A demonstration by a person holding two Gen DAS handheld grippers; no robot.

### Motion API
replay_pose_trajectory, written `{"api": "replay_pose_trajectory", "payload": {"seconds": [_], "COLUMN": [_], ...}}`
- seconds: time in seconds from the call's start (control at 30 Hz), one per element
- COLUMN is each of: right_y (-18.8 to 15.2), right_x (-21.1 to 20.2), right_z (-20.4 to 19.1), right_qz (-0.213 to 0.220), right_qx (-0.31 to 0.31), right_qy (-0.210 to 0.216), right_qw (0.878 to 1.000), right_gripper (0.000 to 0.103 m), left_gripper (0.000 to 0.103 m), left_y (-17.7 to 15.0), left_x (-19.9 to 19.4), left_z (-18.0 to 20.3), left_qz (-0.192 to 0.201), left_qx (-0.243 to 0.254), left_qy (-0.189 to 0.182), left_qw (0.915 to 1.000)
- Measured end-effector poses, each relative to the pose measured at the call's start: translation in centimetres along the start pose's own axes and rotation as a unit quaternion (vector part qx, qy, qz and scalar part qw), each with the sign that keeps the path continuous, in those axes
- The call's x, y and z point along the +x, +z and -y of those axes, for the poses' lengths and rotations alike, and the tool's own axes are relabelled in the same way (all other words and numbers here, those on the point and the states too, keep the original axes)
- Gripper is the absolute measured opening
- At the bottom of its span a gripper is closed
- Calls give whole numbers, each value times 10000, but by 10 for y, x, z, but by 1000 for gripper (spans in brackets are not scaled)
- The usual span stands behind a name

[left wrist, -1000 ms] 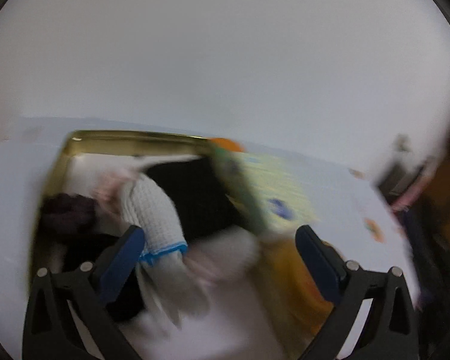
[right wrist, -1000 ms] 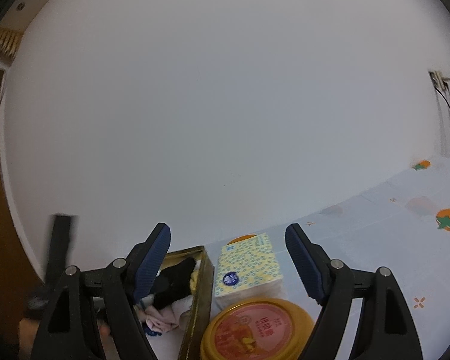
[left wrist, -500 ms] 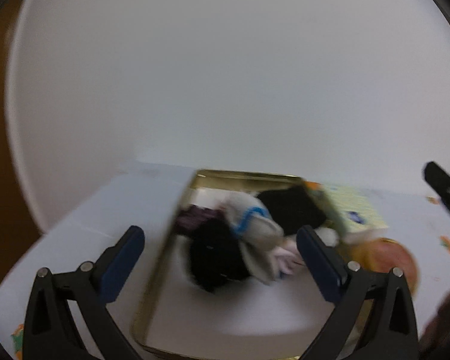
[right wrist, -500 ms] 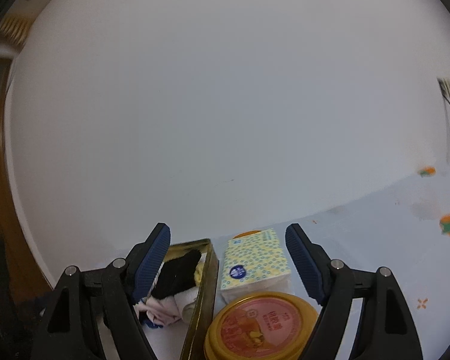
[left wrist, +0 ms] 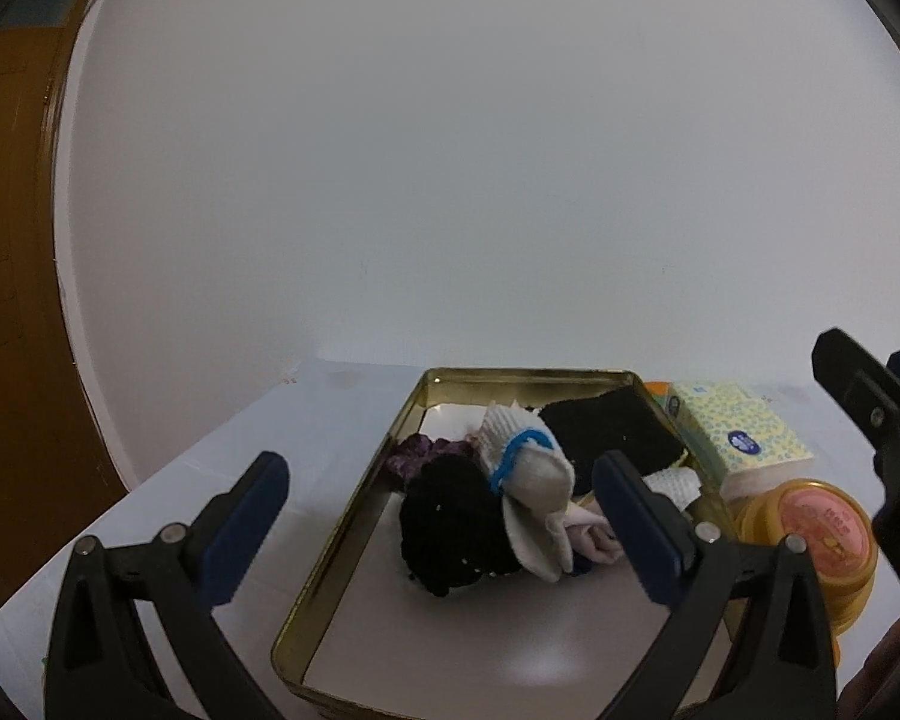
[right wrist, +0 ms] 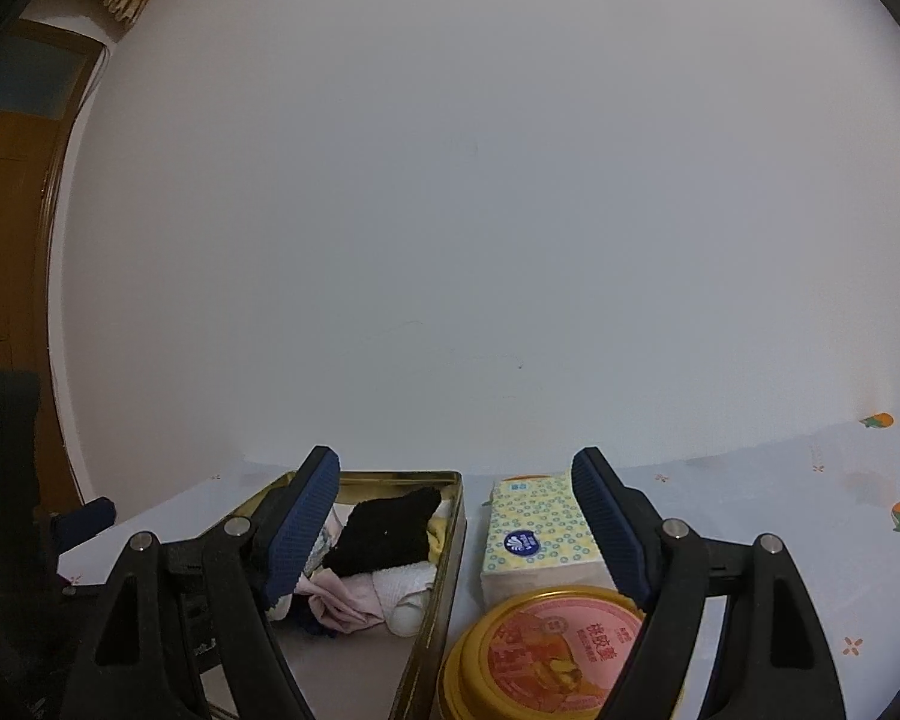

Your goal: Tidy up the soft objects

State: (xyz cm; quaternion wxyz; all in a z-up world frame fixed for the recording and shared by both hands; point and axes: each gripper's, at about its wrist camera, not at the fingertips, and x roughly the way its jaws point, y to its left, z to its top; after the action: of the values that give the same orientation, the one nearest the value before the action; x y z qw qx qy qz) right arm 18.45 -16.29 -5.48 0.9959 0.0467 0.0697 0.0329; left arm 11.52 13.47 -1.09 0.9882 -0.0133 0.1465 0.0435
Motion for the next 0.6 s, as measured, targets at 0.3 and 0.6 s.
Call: {"api": "replay_pose_trajectory", "payload": {"seconds": [0.3,0.6], "right_y": [2,2], "right_x": [-13,-17], "right_z": [1,-4], "right_qz": [314,440], "right_qx": [10,-74], "right_qy": [-137,-82], "right_qw": [9994,9990], "right_gripper": [82,90], "left_gripper": [103,103], "left_y": [-1,-1], "left_x": [-3,-3], "left_z": [3,5], "left_qz": [128,115], "left_qx": [30,85], "left_qy": [30,44], "left_qw": [9999,9999]}}
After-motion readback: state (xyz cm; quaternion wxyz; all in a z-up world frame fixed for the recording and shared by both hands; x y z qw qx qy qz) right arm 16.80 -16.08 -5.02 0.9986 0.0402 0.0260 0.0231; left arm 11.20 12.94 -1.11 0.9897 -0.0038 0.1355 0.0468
